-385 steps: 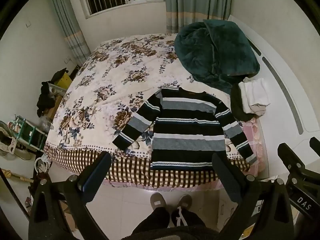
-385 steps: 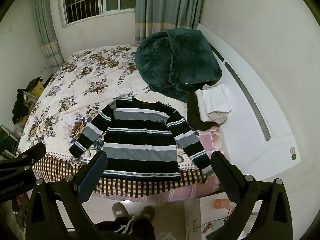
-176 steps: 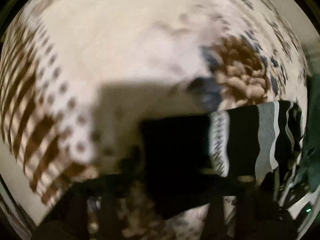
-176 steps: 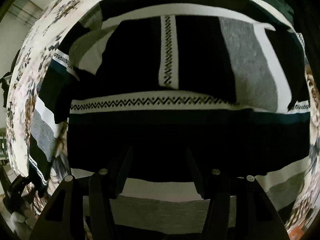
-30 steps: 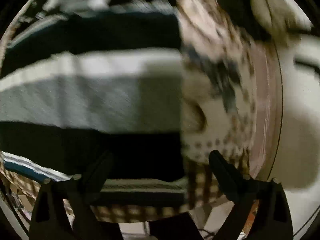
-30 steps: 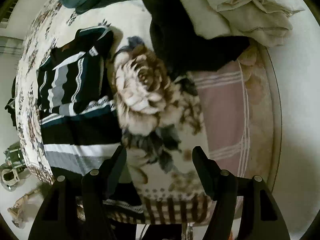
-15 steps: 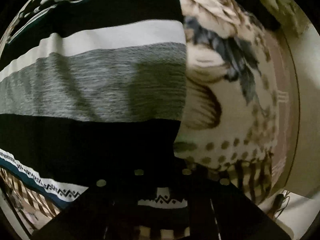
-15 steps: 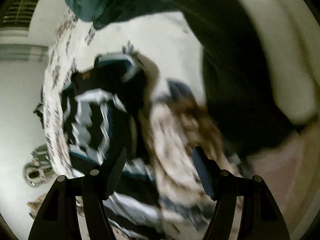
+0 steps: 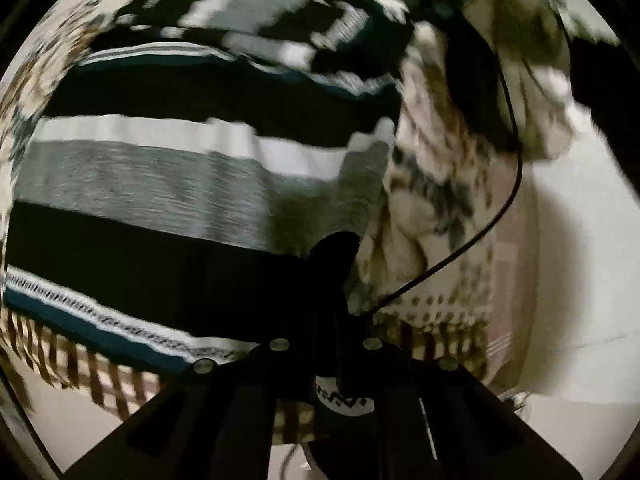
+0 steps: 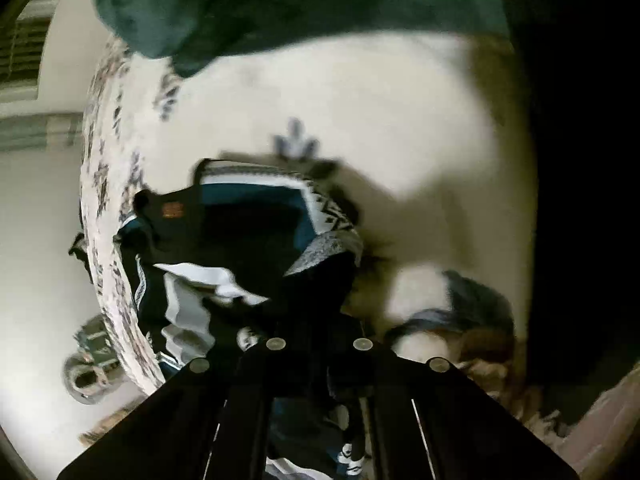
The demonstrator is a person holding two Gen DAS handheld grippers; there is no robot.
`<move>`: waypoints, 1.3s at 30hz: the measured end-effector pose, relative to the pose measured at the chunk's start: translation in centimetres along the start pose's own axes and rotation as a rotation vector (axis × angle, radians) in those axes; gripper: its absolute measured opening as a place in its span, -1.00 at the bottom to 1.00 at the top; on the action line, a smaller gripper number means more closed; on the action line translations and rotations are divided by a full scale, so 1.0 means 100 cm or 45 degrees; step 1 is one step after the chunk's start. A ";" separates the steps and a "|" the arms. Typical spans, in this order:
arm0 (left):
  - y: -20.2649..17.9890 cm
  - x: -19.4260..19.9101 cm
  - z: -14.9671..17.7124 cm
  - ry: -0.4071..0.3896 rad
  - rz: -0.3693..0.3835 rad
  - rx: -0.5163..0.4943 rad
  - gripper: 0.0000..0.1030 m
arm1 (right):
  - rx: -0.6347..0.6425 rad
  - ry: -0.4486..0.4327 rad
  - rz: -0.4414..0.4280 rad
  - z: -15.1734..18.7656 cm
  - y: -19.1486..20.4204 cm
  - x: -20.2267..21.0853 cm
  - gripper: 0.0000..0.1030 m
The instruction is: Fold small clothes
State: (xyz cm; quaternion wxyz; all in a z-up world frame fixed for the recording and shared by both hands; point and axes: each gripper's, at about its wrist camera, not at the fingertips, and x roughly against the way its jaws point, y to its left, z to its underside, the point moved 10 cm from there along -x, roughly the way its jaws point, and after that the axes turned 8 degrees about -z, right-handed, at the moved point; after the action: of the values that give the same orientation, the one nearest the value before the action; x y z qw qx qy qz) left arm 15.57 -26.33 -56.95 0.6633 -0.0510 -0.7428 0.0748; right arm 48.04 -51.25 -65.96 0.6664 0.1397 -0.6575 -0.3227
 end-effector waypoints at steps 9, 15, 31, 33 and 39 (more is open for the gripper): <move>0.109 0.067 -0.014 -0.103 0.074 0.282 -0.92 | 0.311 0.013 0.117 0.006 0.164 0.014 -0.93; 0.209 0.073 -0.009 -0.121 0.082 0.509 -0.92 | 0.475 0.046 0.172 0.025 0.294 -0.059 -0.93; 0.353 0.028 0.017 -0.066 0.109 0.787 -0.92 | 0.592 0.074 0.484 0.027 0.429 -0.259 -0.94; 0.362 0.021 0.019 -0.051 0.112 0.796 -0.92 | 0.595 0.092 0.524 0.024 0.427 -0.274 -0.94; 0.374 0.000 0.021 0.045 0.259 0.817 -0.75 | 0.437 0.297 0.396 0.031 0.405 -0.294 -0.40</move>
State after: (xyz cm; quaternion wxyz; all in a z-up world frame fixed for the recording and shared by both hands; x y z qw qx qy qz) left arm 12.58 10.38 -63.92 0.6476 0.0854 -0.6607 0.3698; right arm 57.16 -1.92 -64.05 0.7459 0.1842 -0.6349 -0.0816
